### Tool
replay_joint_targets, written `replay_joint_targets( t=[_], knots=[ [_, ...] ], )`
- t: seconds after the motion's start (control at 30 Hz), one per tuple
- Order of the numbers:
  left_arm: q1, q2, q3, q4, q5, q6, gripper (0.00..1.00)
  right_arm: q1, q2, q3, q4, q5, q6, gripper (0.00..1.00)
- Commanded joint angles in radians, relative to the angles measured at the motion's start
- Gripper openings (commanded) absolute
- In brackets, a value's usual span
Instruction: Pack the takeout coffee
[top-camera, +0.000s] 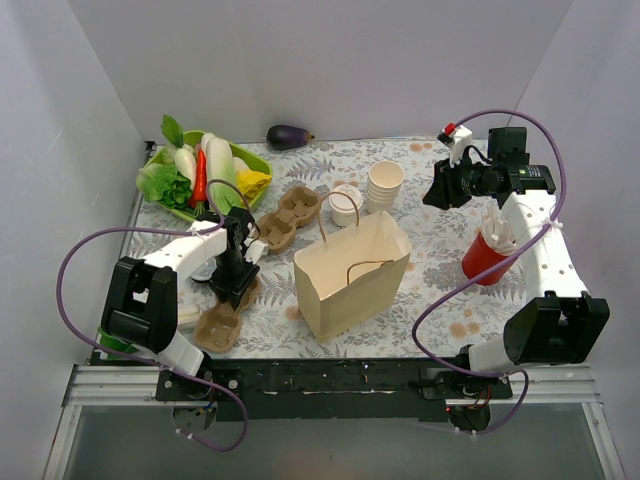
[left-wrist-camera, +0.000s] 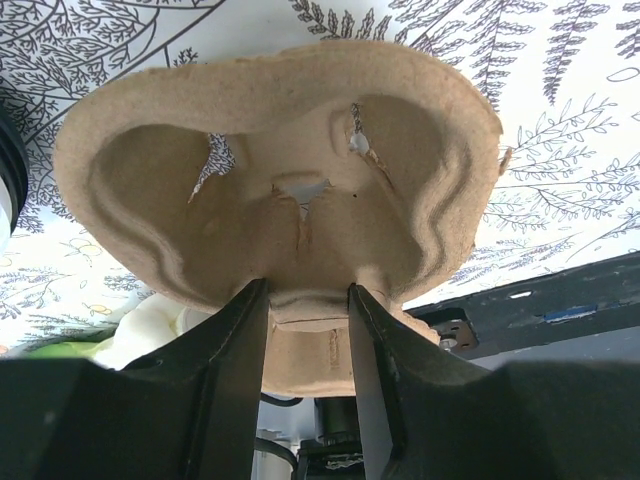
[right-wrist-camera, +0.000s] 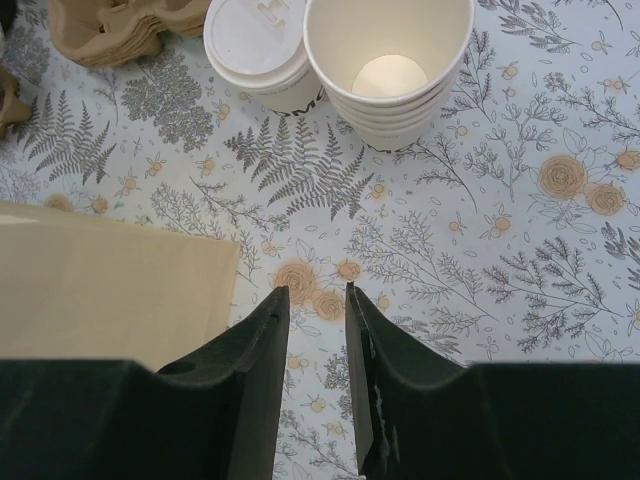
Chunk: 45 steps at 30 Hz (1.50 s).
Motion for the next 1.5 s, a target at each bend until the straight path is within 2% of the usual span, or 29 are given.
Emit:
replay_joint_targets(
  t=[0.0,0.07,0.1,0.23,0.4,0.53,0.7,0.9,1.0,1.13,1.27,1.3,1.37,1.4,1.47],
  knots=[
    [0.003,-0.044,0.06,-0.025,0.024,0.005,0.13,-0.002,0.008,0.054,0.028,-0.003,-0.009,0.37],
    [0.003,-0.07,0.076,-0.051,0.042,0.013,0.07,-0.002,0.011,0.088,0.017,-0.008,-0.011,0.37],
    [0.003,-0.075,0.091,-0.064,0.048,0.013,0.0,-0.002,0.014,0.123,0.012,-0.011,-0.014,0.37],
    [0.003,-0.095,0.135,-0.152,0.126,0.025,0.0,-0.002,0.026,0.186,0.003,-0.006,-0.012,0.37],
    [0.003,-0.146,0.194,-0.186,0.186,0.034,0.0,-0.002,0.04,0.197,0.014,-0.013,0.014,0.37],
    [0.003,-0.178,0.312,-0.206,0.229,0.027,0.0,-0.002,0.054,0.241,0.028,-0.026,0.029,0.37],
    [0.001,-0.172,0.603,-0.199,0.271,0.044,0.0,-0.002,0.112,0.304,0.011,-0.06,0.066,0.37],
    [-0.003,-0.172,0.853,-0.072,0.232,0.041,0.0,-0.002,0.14,0.332,-0.003,-0.066,0.058,0.37],
    [-0.005,-0.153,0.925,0.034,0.147,0.021,0.0,-0.002,0.144,0.321,-0.001,-0.057,0.063,0.37],
    [-0.016,-0.107,1.045,0.215,0.168,0.033,0.0,-0.002,0.134,0.306,-0.001,-0.011,0.023,0.38],
    [-0.036,-0.121,1.041,0.401,0.336,0.001,0.0,-0.002,0.129,0.31,-0.018,0.092,-0.038,0.41],
    [-0.043,-0.149,1.019,0.476,0.405,-0.021,0.0,-0.002,0.127,0.312,-0.029,0.121,-0.047,0.41],
    [-0.048,-0.176,0.949,0.536,0.493,-0.054,0.0,-0.002,0.129,0.31,-0.043,0.141,-0.058,0.41],
    [-0.048,-0.19,0.926,0.577,0.609,-0.086,0.0,-0.002,0.129,0.307,-0.047,0.156,-0.067,0.41],
    [-0.056,-0.21,0.878,0.611,0.713,-0.131,0.0,-0.002,0.134,0.293,-0.047,0.161,-0.075,0.41]
  ],
)
